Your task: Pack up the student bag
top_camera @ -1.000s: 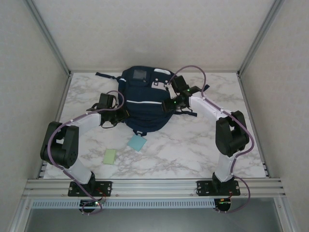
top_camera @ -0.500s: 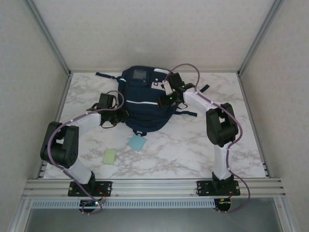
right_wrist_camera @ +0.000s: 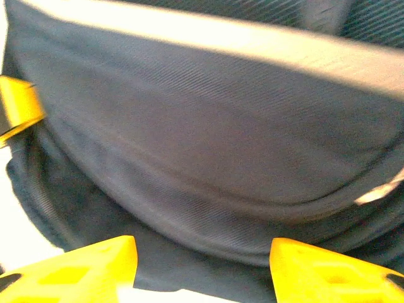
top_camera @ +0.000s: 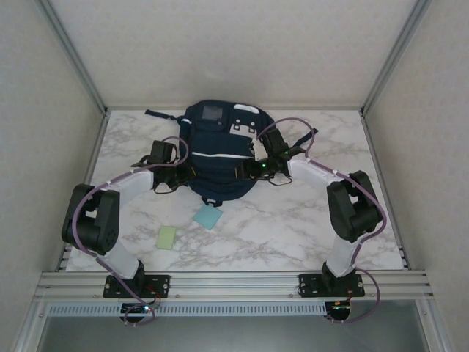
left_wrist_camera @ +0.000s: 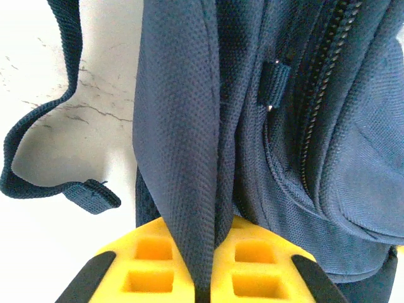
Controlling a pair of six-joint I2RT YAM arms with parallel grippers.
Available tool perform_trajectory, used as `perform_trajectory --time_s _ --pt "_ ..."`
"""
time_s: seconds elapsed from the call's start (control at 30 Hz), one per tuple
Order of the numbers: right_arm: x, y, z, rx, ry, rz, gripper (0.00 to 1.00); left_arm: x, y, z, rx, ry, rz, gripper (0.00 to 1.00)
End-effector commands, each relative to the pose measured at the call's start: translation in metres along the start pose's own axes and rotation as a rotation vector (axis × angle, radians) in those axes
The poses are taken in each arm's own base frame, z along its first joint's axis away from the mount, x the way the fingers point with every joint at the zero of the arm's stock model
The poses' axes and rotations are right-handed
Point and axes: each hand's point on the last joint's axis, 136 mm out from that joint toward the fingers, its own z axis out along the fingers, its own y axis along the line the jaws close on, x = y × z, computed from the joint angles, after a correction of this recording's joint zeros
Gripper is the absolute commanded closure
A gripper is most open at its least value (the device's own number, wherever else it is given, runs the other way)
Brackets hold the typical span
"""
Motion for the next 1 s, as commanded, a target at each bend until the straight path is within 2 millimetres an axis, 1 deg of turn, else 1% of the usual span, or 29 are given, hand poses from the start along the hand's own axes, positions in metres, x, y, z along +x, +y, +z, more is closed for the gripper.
perform_trajectory --time_s 0.0,0.13,0.23,0.27,0.33,0.4,0.5,0.6,0.67,0.73,0.83,0.97 --pt "-0.004 0.014 -0.023 0.007 -0.031 -0.022 0.42 -0.015 -0.03 -0.006 0.075 -0.044 0.054 1.0" --pt "-0.014 -0.02 -0.039 0.239 -0.058 -0.073 0.42 -0.016 -0.032 -0.011 0.079 -0.056 0.06 1.0" --pt "-0.03 -0.037 -0.043 0.343 -0.08 -0.116 0.41 -0.015 -0.032 -0.013 0.076 -0.057 0.065 1.0" --pt "-0.035 -0.039 -0.042 0.357 -0.08 -0.13 0.41 -0.015 -0.032 -0.013 0.074 -0.059 0.066 1.0" --pt "-0.047 -0.045 -0.037 0.38 -0.088 -0.152 0.41 -0.015 -0.032 -0.014 0.074 -0.058 0.065 1.0" --pt "-0.059 -0.045 -0.029 0.366 -0.1 -0.167 0.41 -0.014 -0.032 -0.014 0.073 -0.058 0.066 1.0" --pt "-0.075 -0.051 -0.016 0.353 -0.112 -0.147 0.4 -0.014 -0.031 -0.015 0.07 -0.061 0.066 1.0" --pt "-0.085 -0.058 -0.003 0.344 -0.115 -0.133 0.4 -0.013 -0.031 -0.016 0.07 -0.059 0.066 1.0" --pt "-0.088 -0.062 0.005 0.341 -0.11 -0.117 0.4 -0.013 -0.031 -0.016 0.07 -0.059 0.066 1.0" --pt "-0.09 -0.061 0.012 0.315 -0.109 -0.105 0.39 -0.013 -0.032 -0.017 0.071 -0.059 0.066 1.0" --pt "-0.088 -0.049 0.021 0.229 -0.104 -0.08 0.39 -0.013 -0.032 -0.016 0.073 -0.059 0.067 1.0" --pt "-0.074 -0.034 0.031 0.098 -0.063 -0.021 0.38 -0.013 -0.033 -0.015 0.078 -0.058 0.066 1.0"
